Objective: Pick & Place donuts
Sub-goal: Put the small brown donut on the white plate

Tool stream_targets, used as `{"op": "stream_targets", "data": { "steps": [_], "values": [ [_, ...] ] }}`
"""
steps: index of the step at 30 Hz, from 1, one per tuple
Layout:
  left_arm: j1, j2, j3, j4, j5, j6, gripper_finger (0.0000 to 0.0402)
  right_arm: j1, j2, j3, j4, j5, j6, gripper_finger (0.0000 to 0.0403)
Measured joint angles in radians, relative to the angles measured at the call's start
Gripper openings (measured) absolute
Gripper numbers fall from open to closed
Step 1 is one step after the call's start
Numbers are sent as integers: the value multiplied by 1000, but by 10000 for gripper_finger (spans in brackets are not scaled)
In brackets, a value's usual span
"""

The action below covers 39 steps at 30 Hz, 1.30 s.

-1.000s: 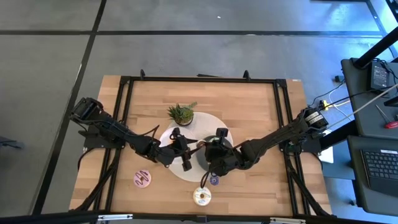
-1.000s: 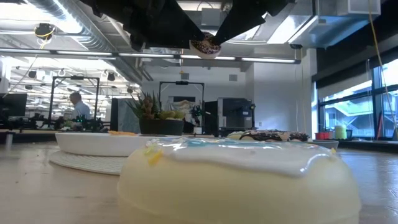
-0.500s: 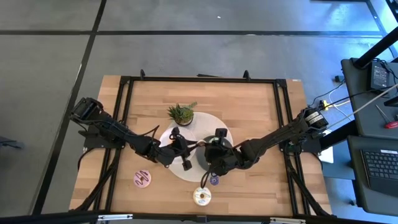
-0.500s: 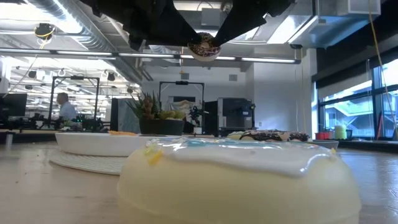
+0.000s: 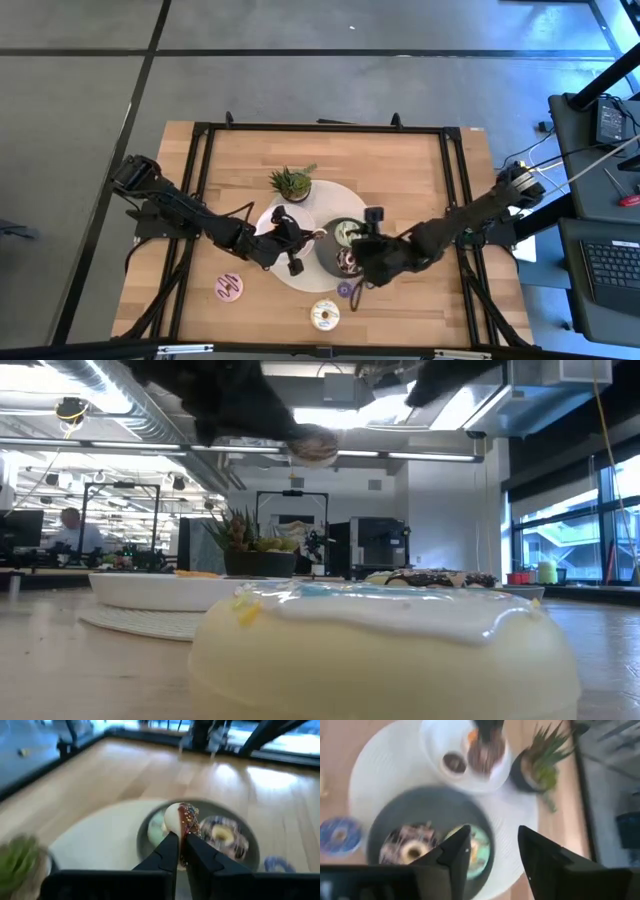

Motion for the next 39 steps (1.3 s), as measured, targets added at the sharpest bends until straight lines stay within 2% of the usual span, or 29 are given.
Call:
{"op": "stream_targets", "data": {
  "steps": [5, 12, 14, 19, 39],
  "values": [
    [1, -63, 0, -201, 68, -191, 20, 35, -97, -134, 51, -12, 104, 181],
    [-1, -76, 0, -448, 344, -494, 19, 34, -143, -294, 176, -11, 177, 181],
    [-6, -76, 0, -524, 383, -545, 19, 35, -143, -309, 184, -14, 182, 181],
    [-13, -69, 0, -624, 390, -636, 19, 34, -143, -318, 216, -11, 174, 181],
    [2, 22, 0, -587, 378, -641, 20, 34, -143, -318, 237, -18, 154, 181]
  ]
}}
